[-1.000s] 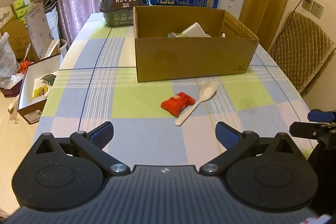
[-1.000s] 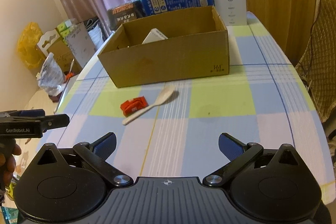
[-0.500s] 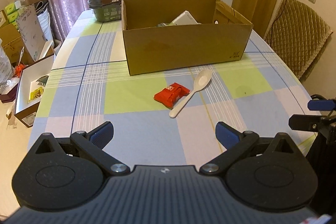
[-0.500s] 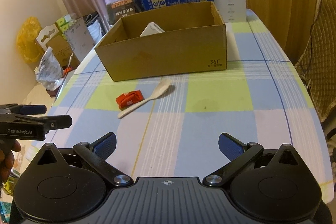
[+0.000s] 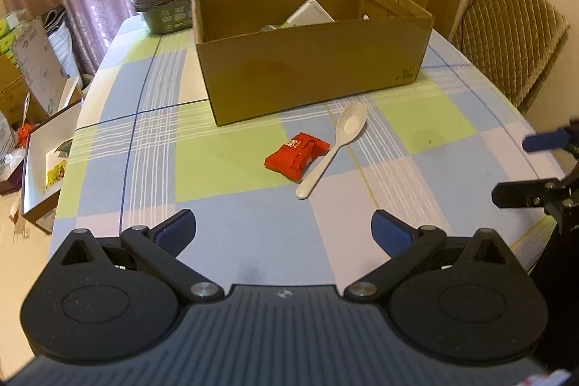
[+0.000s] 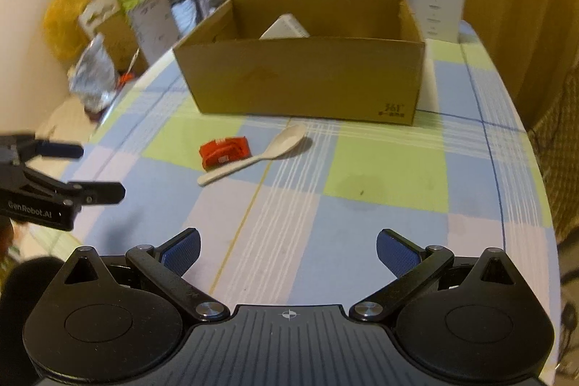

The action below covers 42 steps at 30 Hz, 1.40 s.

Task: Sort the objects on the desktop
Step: 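Withdraw both tools from cardboard box toward red snack packet and white spoon, then grasp red snack packet with left tool while right tool grasps white spoon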

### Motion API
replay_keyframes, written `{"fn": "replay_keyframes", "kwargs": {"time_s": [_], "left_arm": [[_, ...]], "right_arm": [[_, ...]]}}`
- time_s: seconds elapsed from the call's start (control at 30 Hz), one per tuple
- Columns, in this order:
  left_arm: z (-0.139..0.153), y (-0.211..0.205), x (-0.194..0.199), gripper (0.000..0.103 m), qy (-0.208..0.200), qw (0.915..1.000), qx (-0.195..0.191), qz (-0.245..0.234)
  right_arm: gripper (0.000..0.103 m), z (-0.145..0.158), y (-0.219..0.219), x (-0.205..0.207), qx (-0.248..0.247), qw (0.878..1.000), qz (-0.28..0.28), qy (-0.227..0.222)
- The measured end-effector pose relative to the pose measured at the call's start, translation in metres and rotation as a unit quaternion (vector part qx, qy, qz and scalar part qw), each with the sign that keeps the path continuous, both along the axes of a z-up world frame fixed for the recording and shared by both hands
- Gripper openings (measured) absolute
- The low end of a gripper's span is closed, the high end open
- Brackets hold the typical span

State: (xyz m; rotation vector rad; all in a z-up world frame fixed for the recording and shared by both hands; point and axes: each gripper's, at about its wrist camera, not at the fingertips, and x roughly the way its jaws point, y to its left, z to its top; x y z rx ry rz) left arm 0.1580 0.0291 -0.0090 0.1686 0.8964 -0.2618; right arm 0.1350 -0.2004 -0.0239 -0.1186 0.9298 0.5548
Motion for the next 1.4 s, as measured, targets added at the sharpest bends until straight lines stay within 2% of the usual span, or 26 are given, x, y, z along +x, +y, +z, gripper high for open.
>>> {"fn": "replay_keyframes", "kwargs": {"time_s": [0.1,0.2,0.37,0.47,0.57,0.67,0.77,0.9,1.0,1.07,1.13,1.23,1.33,1.4], "left_arm": [[-0.005,-0.002,0.009,0.101,0.005,0.9997,0.003,-0.024],[-0.01,-0.005,0.021,0.101,0.009,0.9985,0.014,-0.053],[-0.022,-0.007,0.045,0.101,0.024,0.9946,0.029,-0.097],[-0.03,-0.01,0.059,0.101,0.026,0.9901,0.05,-0.129],[-0.037,-0.015,0.072,0.101,0.022,0.9836,0.069,-0.165],[-0.042,-0.017,0.088,0.1,0.023,0.9776,0.063,-0.2],[-0.048,-0.018,0.107,0.092,0.031,0.9722,0.051,-0.227],[-0.057,-0.023,0.127,0.08,0.04,0.9659,0.049,-0.251],[-0.065,-0.027,0.136,0.076,0.048,0.9594,0.059,-0.272],[-0.071,-0.029,0.142,0.069,0.057,0.9563,0.064,-0.28],[-0.077,-0.029,0.147,0.057,0.065,0.9542,0.065,-0.285],[-0.083,-0.028,0.152,0.045,0.074,0.9518,0.061,-0.292],[-0.088,-0.028,0.156,0.041,0.082,0.9493,0.054,-0.299],[-0.091,-0.028,0.157,0.039,0.086,0.9484,0.05,-0.301]], "right_arm": [[0.101,-0.005,0.009,0.012,-0.029,0.999,0.032,0.002],[0.101,-0.007,0.021,0.024,-0.069,0.994,0.086,-0.019],[0.101,-0.014,0.042,0.046,-0.136,0.97,0.188,-0.068],[0.1,-0.024,0.056,0.058,-0.163,0.948,0.259,-0.089],[0.1,-0.033,0.068,0.07,-0.168,0.925,0.325,-0.101],[0.096,-0.047,0.08,0.08,-0.186,0.898,0.382,-0.118],[0.085,-0.061,0.09,0.089,-0.208,0.868,0.436,-0.119],[0.08,-0.077,0.099,0.099,-0.23,0.836,0.481,-0.126],[0.076,-0.084,0.104,0.111,-0.228,0.827,0.499,-0.121],[0.072,-0.089,0.108,0.118,-0.228,0.822,0.508,-0.117],[0.07,-0.094,0.112,0.125,-0.232,0.815,0.518,-0.116],[0.067,-0.1,0.119,0.134,-0.224,0.81,0.531,-0.107],[0.065,-0.108,0.127,0.143,-0.229,0.8,0.546,-0.095],[0.063,-0.109,0.131,0.148,-0.223,0.8,0.549,-0.088]]}}
